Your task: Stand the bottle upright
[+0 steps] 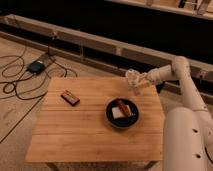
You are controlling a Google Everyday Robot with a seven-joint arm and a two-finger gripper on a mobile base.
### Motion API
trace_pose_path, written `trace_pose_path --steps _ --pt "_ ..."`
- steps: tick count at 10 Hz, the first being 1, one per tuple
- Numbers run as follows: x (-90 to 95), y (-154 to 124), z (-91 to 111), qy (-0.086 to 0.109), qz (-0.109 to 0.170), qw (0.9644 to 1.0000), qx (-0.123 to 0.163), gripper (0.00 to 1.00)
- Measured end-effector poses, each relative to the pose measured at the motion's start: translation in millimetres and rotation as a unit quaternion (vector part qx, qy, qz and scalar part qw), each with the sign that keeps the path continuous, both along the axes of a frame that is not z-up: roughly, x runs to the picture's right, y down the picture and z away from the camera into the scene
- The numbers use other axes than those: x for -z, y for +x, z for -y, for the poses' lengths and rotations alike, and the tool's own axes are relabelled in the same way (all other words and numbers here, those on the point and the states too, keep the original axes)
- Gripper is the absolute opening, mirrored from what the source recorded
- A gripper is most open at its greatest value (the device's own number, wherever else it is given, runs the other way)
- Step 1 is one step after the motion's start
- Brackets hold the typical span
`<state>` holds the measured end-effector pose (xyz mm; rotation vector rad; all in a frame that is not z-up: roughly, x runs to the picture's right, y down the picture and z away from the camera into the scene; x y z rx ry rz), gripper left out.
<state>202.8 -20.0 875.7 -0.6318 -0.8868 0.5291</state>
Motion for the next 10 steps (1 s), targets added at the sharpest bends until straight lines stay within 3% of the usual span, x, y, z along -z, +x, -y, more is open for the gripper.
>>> trace_pose_path --steps 2,5,10 --pt "-1.0 -2 0 -0.002 0.002 1.0000 -0.001 0.00" --pt "-7.7 -3 0 -0.004 0.017 0.9993 -0.032 0.00" --pt "-5.6 39 4 0.030 0.022 0.9948 -0.095 0.00"
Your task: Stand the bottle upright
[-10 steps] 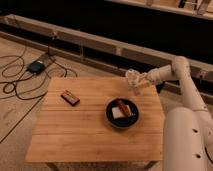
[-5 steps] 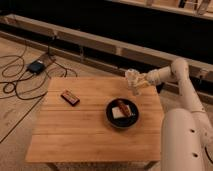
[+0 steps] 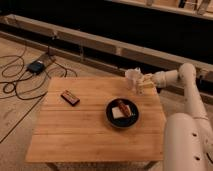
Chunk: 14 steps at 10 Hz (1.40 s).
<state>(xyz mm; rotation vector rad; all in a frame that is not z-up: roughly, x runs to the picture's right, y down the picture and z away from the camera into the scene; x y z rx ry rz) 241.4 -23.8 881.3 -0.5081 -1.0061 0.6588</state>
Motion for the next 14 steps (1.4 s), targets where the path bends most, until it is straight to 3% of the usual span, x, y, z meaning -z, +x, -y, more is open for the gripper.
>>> trace_pose_path --steps 6,12,13,14 --pt "2.4 42 -14 0.034 0.011 0.9969 -0.070 0.00" --pt "-5.9 46 -39 0.040 0.027 0.9950 -0.088 0.00" --pt "-6.5 46 -43 0.040 0.029 0.9948 -0.089 0.04" --pt "-7.0 46 -47 0.038 0.032 0.9948 -0.089 0.14"
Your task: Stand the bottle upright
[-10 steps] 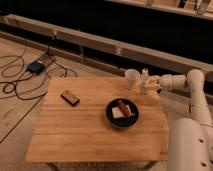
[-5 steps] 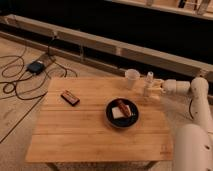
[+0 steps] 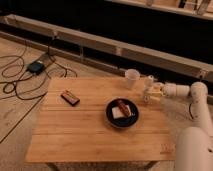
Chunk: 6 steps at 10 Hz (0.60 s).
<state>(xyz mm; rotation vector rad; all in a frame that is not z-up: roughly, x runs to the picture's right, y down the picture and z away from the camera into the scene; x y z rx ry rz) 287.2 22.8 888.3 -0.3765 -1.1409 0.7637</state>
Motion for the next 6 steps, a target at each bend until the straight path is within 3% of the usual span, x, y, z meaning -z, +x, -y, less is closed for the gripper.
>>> trace_pose_path --steps 6 --pt "0.6 -1 -12 -0.008 0.010 0.9999 -0.003 0.73"
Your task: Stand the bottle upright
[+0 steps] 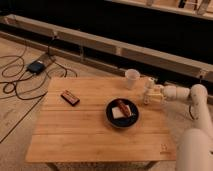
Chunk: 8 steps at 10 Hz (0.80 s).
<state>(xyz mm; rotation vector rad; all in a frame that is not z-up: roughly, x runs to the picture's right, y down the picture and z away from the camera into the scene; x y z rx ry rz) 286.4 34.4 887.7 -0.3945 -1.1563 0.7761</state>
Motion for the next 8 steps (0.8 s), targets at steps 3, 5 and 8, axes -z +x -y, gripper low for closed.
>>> trace_pose_path --steps 3,5,8 --pt "0.3 -0.4 -2.5 -0.002 0.003 1.0000 -0.002 0.80" --pt "0.5 -0.7 -2.7 -0.002 0.004 1.0000 -0.003 0.80" --pt "0.6 -0.1 -2.8 -0.002 0.003 1.0000 -0.003 0.80"
